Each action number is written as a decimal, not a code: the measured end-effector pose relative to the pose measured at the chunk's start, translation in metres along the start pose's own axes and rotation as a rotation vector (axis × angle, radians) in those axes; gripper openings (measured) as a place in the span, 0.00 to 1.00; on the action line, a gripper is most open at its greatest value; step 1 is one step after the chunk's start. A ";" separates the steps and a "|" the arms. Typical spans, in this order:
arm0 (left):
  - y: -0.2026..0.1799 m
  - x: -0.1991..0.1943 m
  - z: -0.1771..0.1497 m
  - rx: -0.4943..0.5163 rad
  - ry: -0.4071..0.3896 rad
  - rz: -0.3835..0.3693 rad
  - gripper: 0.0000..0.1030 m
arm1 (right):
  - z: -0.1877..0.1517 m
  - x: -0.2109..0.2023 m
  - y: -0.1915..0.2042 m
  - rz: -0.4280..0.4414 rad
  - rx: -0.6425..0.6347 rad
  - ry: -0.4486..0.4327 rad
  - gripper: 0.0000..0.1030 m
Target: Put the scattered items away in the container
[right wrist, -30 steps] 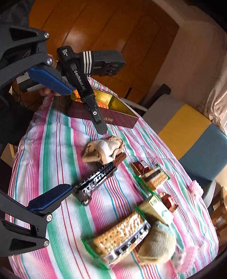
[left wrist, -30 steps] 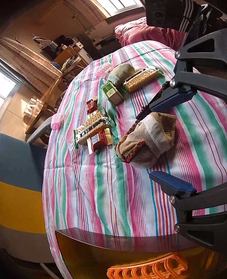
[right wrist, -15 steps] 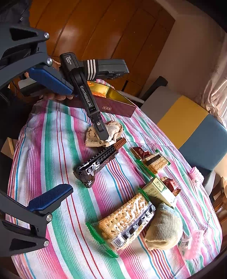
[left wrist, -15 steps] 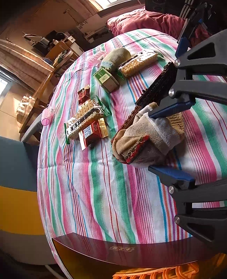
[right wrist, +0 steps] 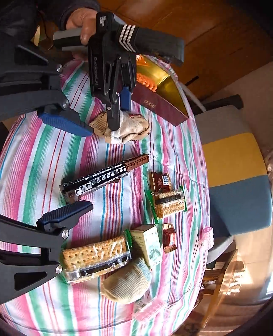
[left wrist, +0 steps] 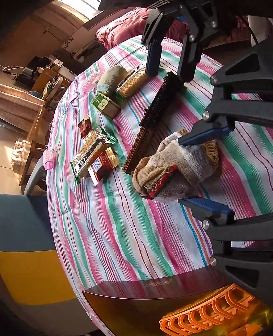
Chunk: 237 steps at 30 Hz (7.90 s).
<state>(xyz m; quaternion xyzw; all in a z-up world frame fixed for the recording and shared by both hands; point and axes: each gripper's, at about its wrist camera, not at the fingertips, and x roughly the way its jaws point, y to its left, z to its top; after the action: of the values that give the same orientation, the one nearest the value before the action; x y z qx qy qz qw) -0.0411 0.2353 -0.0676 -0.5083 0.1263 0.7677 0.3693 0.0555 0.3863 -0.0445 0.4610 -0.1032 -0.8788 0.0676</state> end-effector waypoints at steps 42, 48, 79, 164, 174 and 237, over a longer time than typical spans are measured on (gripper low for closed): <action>-0.004 0.003 -0.021 -0.129 -0.056 0.030 0.38 | -0.010 0.041 0.020 -0.186 0.080 0.042 0.23; -0.005 0.003 -0.020 -0.126 -0.069 0.023 0.34 | -0.009 0.046 0.025 -0.239 0.033 0.048 0.23; 0.122 -0.135 -0.058 -0.331 -0.351 0.213 0.29 | 0.077 0.035 0.153 0.051 -0.047 -0.121 0.22; -0.004 -0.048 -0.035 -0.095 -0.095 0.019 0.58 | -0.014 0.002 -0.035 0.095 0.292 -0.105 0.59; -0.066 -0.011 0.009 0.075 -0.056 -0.076 0.68 | -0.022 -0.046 -0.076 -0.131 0.301 -0.170 0.84; -0.033 0.002 -0.031 -0.031 0.004 -0.022 0.51 | -0.025 -0.043 -0.063 -0.098 0.229 -0.064 0.64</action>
<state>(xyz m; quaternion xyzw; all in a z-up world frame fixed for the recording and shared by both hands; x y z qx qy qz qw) 0.0024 0.2414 -0.0771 -0.5170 0.1093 0.7643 0.3696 0.0988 0.4536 -0.0396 0.4420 -0.1824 -0.8777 -0.0317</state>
